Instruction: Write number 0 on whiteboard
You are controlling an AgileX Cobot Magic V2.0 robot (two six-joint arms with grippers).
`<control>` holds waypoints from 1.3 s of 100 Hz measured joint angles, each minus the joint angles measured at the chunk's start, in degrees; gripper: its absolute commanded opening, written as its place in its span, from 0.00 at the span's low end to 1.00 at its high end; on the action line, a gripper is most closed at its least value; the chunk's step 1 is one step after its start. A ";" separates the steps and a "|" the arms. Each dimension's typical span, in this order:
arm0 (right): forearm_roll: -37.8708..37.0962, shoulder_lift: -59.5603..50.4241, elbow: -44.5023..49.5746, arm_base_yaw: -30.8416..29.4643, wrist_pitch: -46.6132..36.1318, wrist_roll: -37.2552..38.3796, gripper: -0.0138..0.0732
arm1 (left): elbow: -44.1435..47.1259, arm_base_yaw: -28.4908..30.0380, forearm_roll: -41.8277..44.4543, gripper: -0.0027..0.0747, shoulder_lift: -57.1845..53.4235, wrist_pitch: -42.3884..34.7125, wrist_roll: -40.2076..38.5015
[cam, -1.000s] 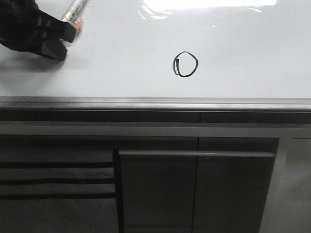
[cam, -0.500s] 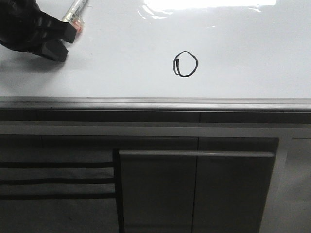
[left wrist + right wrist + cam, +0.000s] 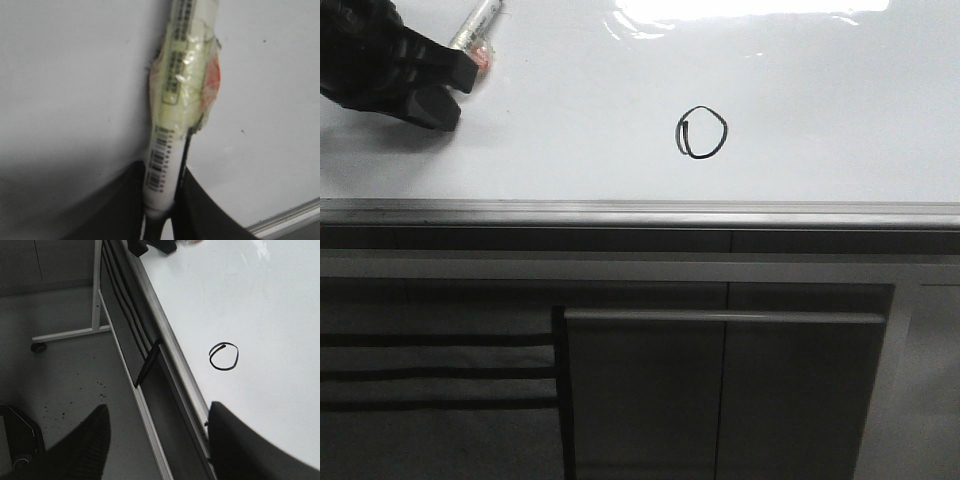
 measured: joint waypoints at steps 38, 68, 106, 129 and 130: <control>0.00 0.00 0.00 0.00 0.00 0.00 0.60 | 0.00 0.00 0.00 0.38 0.10 1.17 0.00; 0.00 0.00 -0.14 0.00 1.03 4.08 0.60 | -1.86 0.10 0.68 0.38 -0.58 7.22 0.00; -17.86 -7.03 -4.64 0.00 6.38 41.74 0.56 | -6.63 0.09 10.44 0.37 -20.51 33.84 -2.72; -32.42 -19.17 9.35 -0.14 -4.55 58.69 0.31 | 0.53 0.09 19.94 0.37 -39.45 37.19 -14.52; -32.56 -19.66 9.90 -0.14 -5.67 58.84 0.31 | 1.36 0.09 20.24 0.37 -40.75 36.97 -14.84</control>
